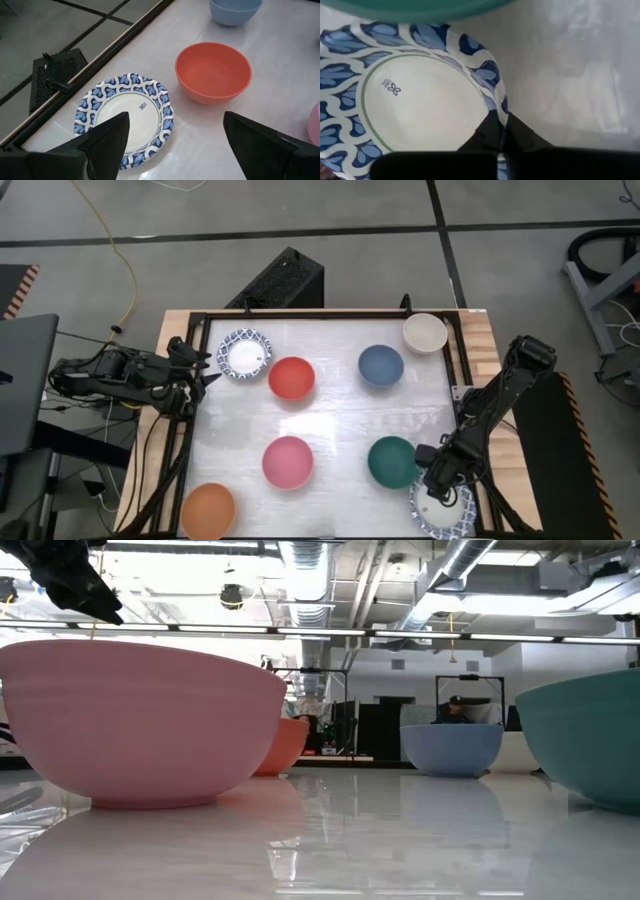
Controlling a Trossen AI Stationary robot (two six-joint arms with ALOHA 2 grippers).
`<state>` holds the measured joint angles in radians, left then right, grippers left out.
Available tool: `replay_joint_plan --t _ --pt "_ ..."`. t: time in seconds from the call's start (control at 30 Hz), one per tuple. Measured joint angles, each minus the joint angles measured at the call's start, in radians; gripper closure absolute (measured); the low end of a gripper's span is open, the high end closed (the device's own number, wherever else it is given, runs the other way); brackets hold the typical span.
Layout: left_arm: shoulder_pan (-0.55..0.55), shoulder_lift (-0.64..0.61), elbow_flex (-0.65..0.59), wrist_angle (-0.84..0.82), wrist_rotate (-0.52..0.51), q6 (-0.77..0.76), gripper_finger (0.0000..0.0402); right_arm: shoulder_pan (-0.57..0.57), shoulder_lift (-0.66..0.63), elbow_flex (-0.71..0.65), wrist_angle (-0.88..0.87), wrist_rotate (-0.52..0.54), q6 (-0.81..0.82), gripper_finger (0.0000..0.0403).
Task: Nest bowls inside each other
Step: Stack the white pattern bowl on top of the white pattern bowl
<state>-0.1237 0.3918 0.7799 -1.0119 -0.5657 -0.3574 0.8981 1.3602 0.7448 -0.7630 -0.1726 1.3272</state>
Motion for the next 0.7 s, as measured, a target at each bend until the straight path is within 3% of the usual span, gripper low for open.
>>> replay_joint_plan --t 0.2,0.7 --pt "0.0 0.0 0.0 -0.001 -0.046 0.004 0.0088 -0.013 0.0 0.012 0.027 -0.014 0.036 0.0393" --pt "0.0 0.0 0.0 -0.001 -0.05 0.005 0.0088 -0.098 -0.001 0.256 -0.107 -0.013 -0.04 0.04"
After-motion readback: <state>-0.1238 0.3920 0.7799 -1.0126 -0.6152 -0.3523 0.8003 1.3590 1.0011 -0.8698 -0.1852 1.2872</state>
